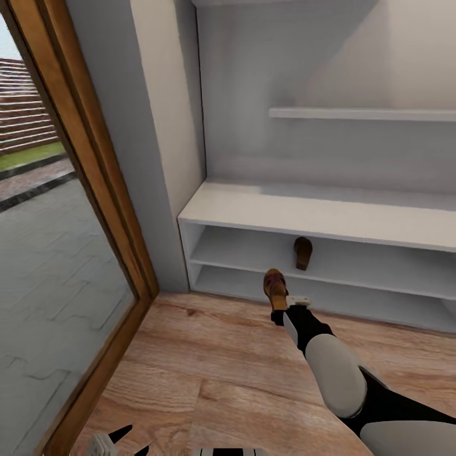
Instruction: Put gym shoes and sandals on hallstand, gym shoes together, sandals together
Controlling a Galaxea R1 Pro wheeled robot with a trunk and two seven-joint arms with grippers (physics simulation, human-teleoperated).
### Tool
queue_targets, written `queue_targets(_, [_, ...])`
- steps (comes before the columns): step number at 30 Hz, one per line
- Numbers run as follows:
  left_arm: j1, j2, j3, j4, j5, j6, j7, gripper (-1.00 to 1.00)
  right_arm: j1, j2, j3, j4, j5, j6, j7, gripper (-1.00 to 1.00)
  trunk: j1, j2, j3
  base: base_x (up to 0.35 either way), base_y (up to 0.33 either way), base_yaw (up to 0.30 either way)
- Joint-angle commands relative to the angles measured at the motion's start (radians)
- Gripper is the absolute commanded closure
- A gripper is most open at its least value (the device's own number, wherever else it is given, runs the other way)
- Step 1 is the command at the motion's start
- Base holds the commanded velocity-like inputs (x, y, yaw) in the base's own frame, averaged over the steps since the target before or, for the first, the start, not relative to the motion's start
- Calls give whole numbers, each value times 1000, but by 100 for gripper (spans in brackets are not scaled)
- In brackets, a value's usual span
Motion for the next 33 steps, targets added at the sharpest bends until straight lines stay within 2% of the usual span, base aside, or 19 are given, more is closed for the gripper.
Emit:
queue_targets(1, [-1, 0, 2, 2, 1, -5, -3, -100, 0, 1, -3, -2, 0, 4, -3, 100, 0, 0, -1, 0, 0, 266])
queue_targets(6, [-1, -1, 2, 2, 1, -4, -3, -100, 0, 1, -3, -8, -1, 1, -3, 100, 0, 0, -2, 0, 0, 132])
queue_targets(17, [-1, -1, 1, 3, 0, -3, -4, -100, -2, 1, -3, -103, -3, 3, -3, 100, 0, 0, -2, 0, 0, 10])
queue_targets(22, [-1, -1, 1, 5, -1, -3, -2, -100, -2, 1, -3, -111, -3, 3, -3, 100, 2, -1, -21, 0, 0, 0])
queue_targets(24, [-1, -1, 2, 5, -1, -3, -1, -100, -2, 1, -3, -148, -3, 3, -1, 100, 2, -1, -21, 0, 0, 0])
queue_targets(33, [-1, -1, 4, 5, 0, -3, -2, -100, -2, 1, -2, -148, -3, 4, 1, 100, 2, -1, -21, 75, 0, 0])
